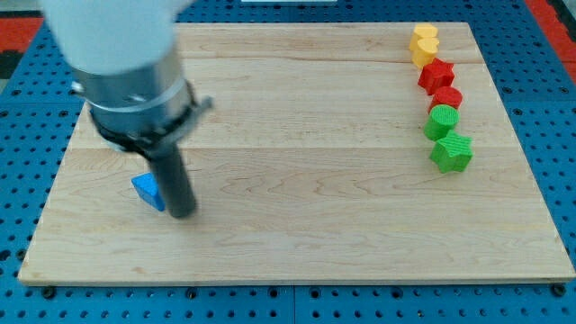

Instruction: Move the cube into the triangle

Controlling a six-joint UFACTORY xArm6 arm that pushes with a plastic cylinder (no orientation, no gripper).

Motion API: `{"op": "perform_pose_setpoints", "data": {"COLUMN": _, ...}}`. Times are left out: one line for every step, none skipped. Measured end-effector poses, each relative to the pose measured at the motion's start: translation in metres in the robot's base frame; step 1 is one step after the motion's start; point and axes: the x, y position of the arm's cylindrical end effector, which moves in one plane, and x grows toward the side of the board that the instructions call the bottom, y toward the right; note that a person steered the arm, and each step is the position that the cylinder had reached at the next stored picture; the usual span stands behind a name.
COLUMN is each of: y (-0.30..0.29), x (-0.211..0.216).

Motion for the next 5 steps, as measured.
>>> {"op": "perform_pose_setpoints", "data": {"y": -0.036, "x": -0.055}}
{"op": "perform_pose_setpoints", "data": {"y": -0.035, "x": -0.031}}
{"op": "perform_pose_setpoints", "data": {"y": -0.027, "x": 0.026}}
{"op": "perform_pose_setpoints", "data": {"y": -0.078, "x": 0.048}}
{"op": "perform_pose_setpoints", "data": {"y": -0.116, "x": 0.028}}
